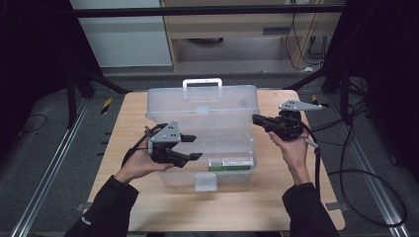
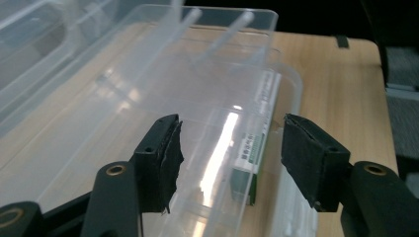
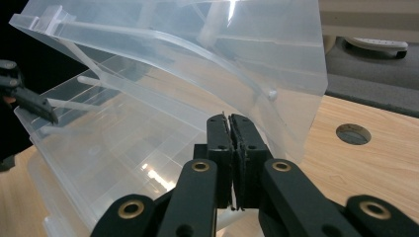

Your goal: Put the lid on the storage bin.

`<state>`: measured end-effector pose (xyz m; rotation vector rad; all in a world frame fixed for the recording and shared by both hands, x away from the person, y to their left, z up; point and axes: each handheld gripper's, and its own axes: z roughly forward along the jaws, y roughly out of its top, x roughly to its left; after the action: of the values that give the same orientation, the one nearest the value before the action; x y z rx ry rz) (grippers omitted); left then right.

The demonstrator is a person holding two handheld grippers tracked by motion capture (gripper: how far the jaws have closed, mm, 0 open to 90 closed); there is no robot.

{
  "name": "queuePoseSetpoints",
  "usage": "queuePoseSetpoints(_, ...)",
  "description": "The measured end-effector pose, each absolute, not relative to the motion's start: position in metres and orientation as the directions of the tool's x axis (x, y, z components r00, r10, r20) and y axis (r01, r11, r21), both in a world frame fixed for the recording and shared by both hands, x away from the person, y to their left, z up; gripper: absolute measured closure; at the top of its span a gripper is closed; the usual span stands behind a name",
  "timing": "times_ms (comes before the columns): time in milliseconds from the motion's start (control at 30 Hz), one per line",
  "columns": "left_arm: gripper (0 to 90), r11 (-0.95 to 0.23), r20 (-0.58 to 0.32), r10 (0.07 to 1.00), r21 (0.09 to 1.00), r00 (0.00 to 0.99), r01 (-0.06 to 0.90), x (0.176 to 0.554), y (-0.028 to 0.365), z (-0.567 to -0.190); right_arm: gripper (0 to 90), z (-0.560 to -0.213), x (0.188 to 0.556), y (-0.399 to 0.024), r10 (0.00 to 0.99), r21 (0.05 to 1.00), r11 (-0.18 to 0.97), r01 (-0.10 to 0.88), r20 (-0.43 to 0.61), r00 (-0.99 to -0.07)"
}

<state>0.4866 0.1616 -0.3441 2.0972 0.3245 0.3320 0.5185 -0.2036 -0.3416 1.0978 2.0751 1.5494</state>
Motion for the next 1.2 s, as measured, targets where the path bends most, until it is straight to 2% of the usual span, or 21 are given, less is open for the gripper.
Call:
queuePoseSetpoints(200,42.3,-0.411,0.055,0.476,0.896,0.878,0.167,0.486,0.179,-0.344,90.0,-0.341,0.517,-0.204,0.735,0.916,0.116,0.384,0.181,-0.654)
queuePoseSetpoints(467,46.8,-0.329,0.015,0.581,0.919,0.814,0.217,0.482,0.201,-0.345,90.0,-0.341,0.515,-0.204,0.727,0.911,0.132,0.391,0.179,-0.662)
queuePoseSetpoints(900,54.5,-0.265,0.016,0.718,0.931,0.695,0.252,0.468,0.237,-0.35,90.0,-0.34,0.51,-0.204,0.72,0.91,0.155,0.385,0.163,-0.675)
queuePoseSetpoints(1100,65.7,-0.234,0.013,0.777,0.934,0.629,0.27,0.468,0.249,-0.356,90.0,-0.346,0.506,-0.204,0.714,0.907,0.155,0.391,0.171,-0.679)
queuePoseSetpoints(1200,74.3,-0.209,-0.01,0.793,0.935,0.609,0.287,0.47,0.253,-0.357,90.0,-0.348,0.506,-0.204,0.714,0.9,0.168,0.402,0.17,-0.679)
